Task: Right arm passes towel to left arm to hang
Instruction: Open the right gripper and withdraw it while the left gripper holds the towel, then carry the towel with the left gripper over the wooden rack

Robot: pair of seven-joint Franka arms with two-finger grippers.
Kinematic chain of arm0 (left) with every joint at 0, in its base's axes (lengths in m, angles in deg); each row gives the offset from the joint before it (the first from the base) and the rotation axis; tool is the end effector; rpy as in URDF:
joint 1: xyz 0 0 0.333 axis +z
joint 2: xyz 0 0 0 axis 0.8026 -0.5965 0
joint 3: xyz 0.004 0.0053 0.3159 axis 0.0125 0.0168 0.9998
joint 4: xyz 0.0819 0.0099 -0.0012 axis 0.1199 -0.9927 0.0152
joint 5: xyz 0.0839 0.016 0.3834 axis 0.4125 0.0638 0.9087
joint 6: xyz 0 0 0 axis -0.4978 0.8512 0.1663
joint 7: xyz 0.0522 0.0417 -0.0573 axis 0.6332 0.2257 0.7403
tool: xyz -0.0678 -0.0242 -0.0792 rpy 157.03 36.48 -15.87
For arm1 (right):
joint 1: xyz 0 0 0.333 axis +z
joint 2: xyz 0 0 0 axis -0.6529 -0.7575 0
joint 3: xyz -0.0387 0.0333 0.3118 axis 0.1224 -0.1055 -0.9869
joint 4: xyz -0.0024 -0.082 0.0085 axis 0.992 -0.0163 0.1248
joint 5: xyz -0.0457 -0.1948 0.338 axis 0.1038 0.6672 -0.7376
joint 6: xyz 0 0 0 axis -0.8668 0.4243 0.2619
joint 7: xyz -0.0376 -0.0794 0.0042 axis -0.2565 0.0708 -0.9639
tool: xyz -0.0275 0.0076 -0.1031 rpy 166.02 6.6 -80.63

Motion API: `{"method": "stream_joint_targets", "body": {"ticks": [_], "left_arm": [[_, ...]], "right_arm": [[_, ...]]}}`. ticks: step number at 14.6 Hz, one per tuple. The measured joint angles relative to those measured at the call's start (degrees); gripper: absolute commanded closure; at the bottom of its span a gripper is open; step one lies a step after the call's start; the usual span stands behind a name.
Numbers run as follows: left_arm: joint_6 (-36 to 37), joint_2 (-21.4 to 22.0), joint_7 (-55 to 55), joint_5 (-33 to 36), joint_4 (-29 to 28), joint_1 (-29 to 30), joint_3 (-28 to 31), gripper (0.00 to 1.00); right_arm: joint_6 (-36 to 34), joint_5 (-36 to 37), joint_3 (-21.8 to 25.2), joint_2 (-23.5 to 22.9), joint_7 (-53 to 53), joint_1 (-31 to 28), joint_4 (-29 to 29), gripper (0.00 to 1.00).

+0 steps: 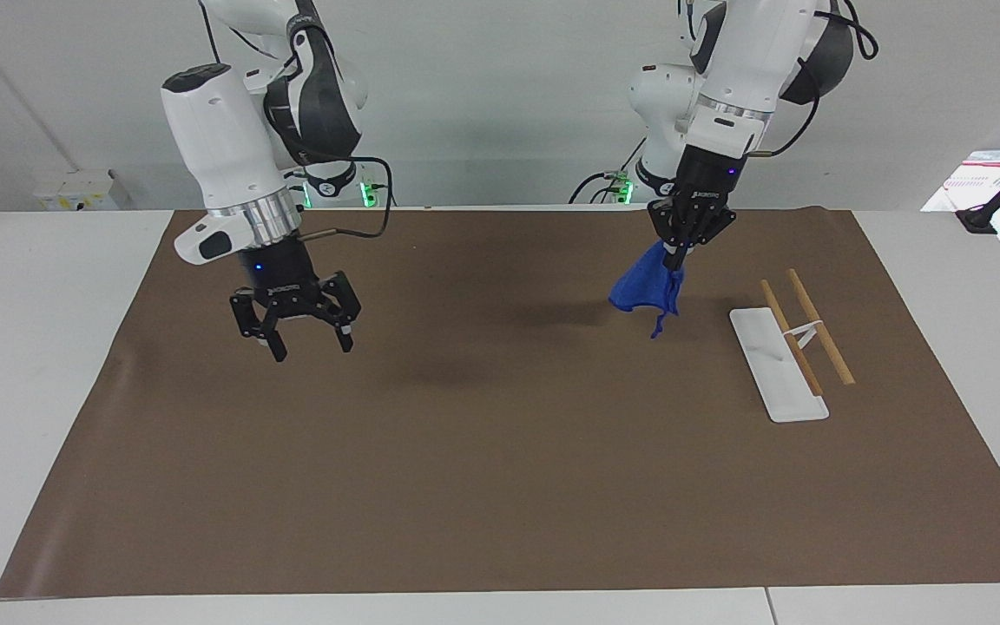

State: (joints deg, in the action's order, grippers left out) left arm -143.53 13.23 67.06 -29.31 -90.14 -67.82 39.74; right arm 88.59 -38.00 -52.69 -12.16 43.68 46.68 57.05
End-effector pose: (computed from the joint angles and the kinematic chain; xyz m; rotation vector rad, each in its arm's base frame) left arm 0.4923 -0.1991 0.5958 2.9027 0.1293 0.5239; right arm 0.6063 0.0871 0.5430 -2.9541 0.0530 -0.6005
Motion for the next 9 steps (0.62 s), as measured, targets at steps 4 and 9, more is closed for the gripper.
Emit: {"method": "stream_joint_targets", "body": {"ticks": [4, 9], "left_arm": [[0.1, -0.7, -1.2, 1.2, 1.6, 1.7, 0.3, 1.0], [0.1, -1.3, 0.2, 1.2, 2.0, 5.8, 0.4, 1.0]], "right_arm": [[-16.2, 2.9, 0.1, 3.8, -0.1, -3.8, -3.6, 0.0], [-35.8, 3.7, 0.4, 5.9, -0.2, -7.1, -12.6, 0.0]]}}
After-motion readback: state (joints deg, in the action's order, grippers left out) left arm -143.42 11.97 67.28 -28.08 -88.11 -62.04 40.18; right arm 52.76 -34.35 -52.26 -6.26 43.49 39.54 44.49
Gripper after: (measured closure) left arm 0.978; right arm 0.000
